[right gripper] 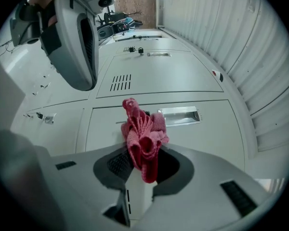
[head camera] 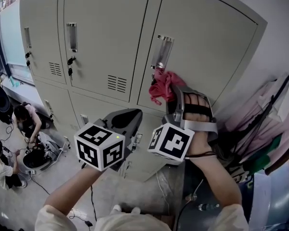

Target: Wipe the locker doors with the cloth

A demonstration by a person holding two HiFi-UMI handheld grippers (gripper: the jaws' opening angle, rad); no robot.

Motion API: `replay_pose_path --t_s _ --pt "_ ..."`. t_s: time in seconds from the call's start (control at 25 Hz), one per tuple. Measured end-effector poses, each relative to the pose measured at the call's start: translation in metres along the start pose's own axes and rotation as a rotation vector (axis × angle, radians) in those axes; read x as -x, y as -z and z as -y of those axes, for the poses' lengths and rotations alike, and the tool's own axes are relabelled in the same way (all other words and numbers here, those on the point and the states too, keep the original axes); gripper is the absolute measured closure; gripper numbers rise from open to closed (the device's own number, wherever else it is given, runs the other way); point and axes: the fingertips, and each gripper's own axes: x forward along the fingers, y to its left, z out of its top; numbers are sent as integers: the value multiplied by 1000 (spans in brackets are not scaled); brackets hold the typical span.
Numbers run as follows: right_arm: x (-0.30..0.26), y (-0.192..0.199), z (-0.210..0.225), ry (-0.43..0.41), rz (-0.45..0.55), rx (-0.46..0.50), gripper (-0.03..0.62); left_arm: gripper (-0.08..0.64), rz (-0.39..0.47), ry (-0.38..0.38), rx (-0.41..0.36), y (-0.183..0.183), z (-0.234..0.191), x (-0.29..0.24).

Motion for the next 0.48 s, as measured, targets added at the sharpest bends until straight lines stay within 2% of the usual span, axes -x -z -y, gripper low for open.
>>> replay_pose_path --t_s 0.48 --pt "-2 -7 -32 -58 11 1 499 555 -20 2 9 9 -3 -3"
